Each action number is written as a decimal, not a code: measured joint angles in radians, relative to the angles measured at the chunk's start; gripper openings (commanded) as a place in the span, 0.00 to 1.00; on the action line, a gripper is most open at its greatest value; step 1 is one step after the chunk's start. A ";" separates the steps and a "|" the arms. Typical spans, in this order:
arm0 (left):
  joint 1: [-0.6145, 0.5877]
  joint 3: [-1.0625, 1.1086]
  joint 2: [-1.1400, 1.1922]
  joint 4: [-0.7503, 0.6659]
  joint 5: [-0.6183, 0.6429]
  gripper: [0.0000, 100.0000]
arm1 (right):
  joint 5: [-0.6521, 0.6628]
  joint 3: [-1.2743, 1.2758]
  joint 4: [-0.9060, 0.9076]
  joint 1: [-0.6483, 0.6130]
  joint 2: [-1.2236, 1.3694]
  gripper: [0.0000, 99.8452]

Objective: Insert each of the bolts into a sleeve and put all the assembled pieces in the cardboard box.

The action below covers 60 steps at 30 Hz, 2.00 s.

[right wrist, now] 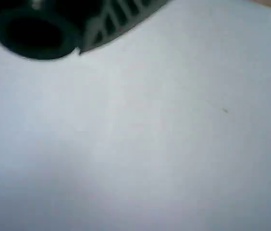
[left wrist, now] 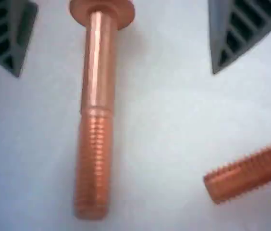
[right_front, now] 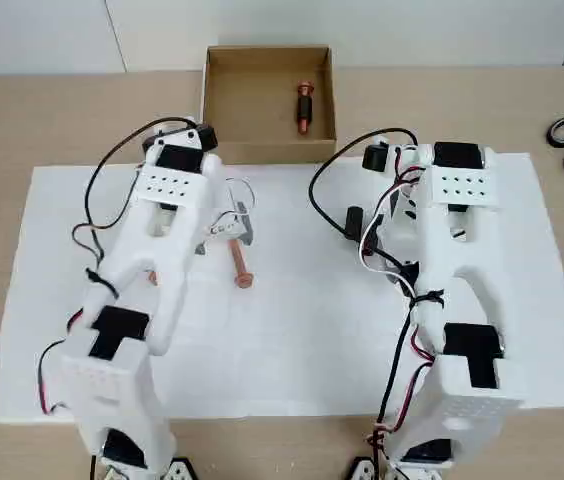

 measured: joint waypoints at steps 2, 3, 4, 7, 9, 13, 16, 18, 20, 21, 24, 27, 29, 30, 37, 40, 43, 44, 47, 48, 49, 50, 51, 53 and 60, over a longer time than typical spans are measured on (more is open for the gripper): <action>0.020 -0.003 0.031 0.008 0.008 0.24 | 0.000 0.000 0.000 0.000 0.000 0.00; 0.029 -0.003 0.044 0.008 0.009 0.24 | 0.000 0.000 0.000 0.000 0.000 0.00; 0.035 -0.003 0.061 0.009 0.009 0.24 | 0.000 0.000 0.000 0.000 0.000 0.00; 0.044 -0.003 0.100 0.008 0.012 0.22 | 0.000 0.000 0.000 0.000 0.000 0.00; 0.044 -0.006 0.121 0.006 0.037 0.18 | 0.000 0.000 0.000 0.000 0.000 0.00; 0.057 -0.035 0.143 -0.002 0.054 0.05 | 0.000 0.000 0.000 0.000 0.000 0.00; 0.061 -0.046 0.149 -0.008 0.058 0.01 | 0.000 0.000 0.000 0.000 0.000 0.00; 0.074 -0.046 0.149 -0.009 0.055 0.01 | 0.000 0.000 0.000 0.000 0.000 0.00; 0.086 -0.046 0.150 -0.009 0.055 0.01 | 0.000 0.000 0.000 0.000 0.000 0.00; 0.091 -0.046 0.150 -0.009 0.055 0.01 | 0.000 0.000 0.000 0.000 0.000 0.00; 0.117 -0.051 0.150 0.003 0.054 0.01 | 0.000 0.000 0.000 0.000 0.000 0.00; 0.155 -0.098 0.153 0.089 -0.008 0.01 | 0.000 0.000 0.000 0.000 0.000 0.00; 0.178 -0.158 0.153 0.163 -0.078 0.01 | 0.000 0.000 0.000 0.000 0.000 0.00; 0.178 -0.189 0.153 0.176 -0.109 0.01 | 0.000 0.000 0.000 0.000 0.000 0.00; 0.084 -0.242 0.143 0.189 -0.476 0.01 | 0.000 0.000 0.000 0.000 0.000 0.00; 0.046 -0.242 0.100 0.192 -0.701 0.01 | 0.000 0.000 0.000 0.002 0.000 0.00; 0.018 -0.242 0.061 0.193 -0.908 0.01 | 0.000 0.000 0.000 0.000 0.000 0.00; 0.009 -0.242 0.052 0.193 -0.974 0.01 | 0.000 0.000 0.000 0.000 0.000 0.00; -0.006 -0.242 0.044 0.193 -1.168 0.01 | 0.000 0.000 0.000 0.000 0.000 0.00; -0.006 -0.238 0.043 0.193 -1.232 0.01 | 0.000 0.000 0.000 0.000 0.000 0.00; -0.006 -0.226 0.043 0.193 -1.290 0.01 | 0.000 0.000 0.000 0.000 0.000 0.00; -0.006 -0.209 0.041 0.193 -1.347 0.01 | 0.000 0.000 0.000 0.000 0.000 0.00; -0.006 -0.183 0.040 0.193 -1.401 0.01 | 0.000 0.000 0.000 0.000 0.000 0.00; -0.005 -0.118 0.038 0.193 -1.507 0.01 | 0.000 0.000 0.000 0.000 0.000 0.00; 0.017 -0.006 0.034 0.193 -1.763 0.01 | 0.000 0.011 0.000 0.000 0.000 0.00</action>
